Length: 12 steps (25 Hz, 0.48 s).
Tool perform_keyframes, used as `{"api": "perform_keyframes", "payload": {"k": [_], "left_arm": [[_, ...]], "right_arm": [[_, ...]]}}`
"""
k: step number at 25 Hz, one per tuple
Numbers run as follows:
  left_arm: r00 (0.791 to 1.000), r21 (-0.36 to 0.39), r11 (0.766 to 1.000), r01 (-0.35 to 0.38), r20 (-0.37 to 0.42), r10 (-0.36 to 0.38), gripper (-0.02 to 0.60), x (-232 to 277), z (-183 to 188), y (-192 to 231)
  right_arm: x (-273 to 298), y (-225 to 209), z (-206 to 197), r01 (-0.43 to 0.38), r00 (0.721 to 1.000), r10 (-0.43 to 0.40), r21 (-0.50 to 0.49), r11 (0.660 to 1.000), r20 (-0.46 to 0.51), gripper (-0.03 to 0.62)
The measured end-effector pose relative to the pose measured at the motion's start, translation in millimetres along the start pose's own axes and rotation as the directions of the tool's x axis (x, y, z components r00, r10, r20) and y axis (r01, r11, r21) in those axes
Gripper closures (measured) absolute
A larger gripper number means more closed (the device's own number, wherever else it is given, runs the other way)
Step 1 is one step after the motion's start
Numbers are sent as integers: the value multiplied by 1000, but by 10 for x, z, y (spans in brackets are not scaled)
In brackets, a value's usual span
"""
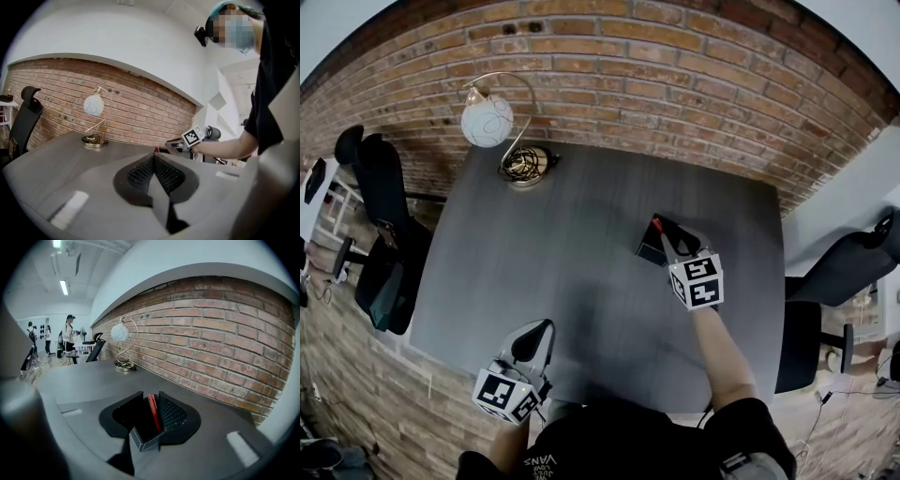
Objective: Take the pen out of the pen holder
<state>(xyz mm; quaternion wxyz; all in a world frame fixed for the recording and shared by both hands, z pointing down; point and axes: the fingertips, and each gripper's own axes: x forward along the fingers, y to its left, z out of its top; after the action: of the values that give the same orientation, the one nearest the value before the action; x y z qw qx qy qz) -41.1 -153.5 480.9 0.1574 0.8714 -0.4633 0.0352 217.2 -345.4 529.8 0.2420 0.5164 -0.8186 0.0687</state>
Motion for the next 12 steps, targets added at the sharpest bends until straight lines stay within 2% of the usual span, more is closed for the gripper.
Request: {"api": "perform_keyframes", "payload": {"k": [6, 12], "left_arm": [[1000, -5, 1000, -13, -13, 13, 529, 61, -61, -7], [1000, -8, 1000, -9, -17, 9, 529, 129, -84, -28]], "right_arm": [[231, 65, -82, -43, 998, 38, -78, 996, -57, 513], [412, 95, -137, -70, 990, 37, -242, 968, -140, 513]]}}
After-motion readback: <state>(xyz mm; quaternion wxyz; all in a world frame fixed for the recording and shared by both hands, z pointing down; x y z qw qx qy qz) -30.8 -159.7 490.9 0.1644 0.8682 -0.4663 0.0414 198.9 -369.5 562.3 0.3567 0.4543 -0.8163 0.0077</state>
